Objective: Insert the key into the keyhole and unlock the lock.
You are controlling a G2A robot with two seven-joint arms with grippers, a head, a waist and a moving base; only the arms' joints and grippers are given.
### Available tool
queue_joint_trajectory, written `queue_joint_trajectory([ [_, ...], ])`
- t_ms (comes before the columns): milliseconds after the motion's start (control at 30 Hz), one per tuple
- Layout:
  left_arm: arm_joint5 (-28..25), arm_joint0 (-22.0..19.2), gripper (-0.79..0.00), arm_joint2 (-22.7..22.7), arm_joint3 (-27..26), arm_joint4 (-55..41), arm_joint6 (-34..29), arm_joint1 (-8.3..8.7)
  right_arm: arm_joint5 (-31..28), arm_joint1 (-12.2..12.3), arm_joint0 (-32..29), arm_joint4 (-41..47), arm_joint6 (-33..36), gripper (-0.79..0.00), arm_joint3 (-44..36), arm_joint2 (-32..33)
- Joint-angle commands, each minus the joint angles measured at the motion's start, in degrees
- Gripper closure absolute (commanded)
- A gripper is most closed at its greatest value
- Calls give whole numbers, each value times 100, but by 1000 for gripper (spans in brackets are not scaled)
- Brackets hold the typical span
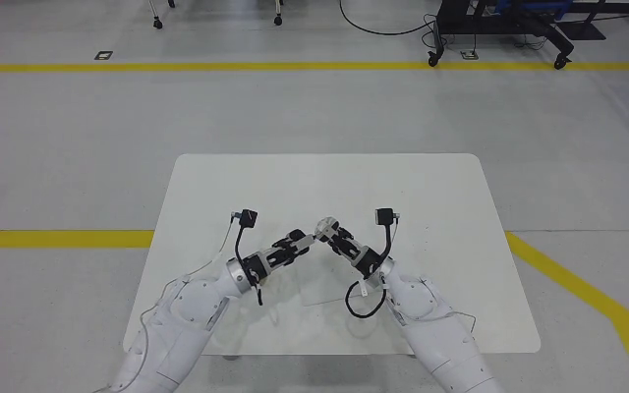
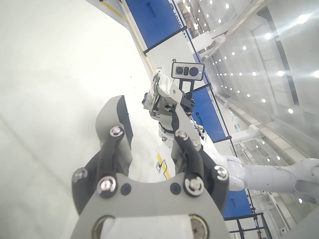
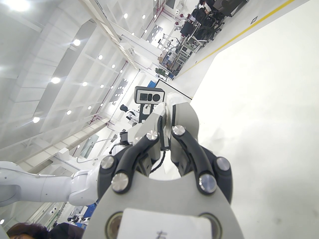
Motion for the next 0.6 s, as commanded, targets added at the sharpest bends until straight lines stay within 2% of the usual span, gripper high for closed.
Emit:
queue_joint_trajectory([
  [0, -4, -12, -336, 12, 6, -7, -7, -5, 5, -2, -3, 8, 5, 0, -4, 2],
  [367, -45, -80, -99, 91, 103, -44, 1, -41, 31, -12, -4, 27, 52, 0, 4, 4],
  [567, -50, -115, -77, 132, 151, -45, -2, -60, 33, -16, 5, 3, 60, 0, 3, 7],
])
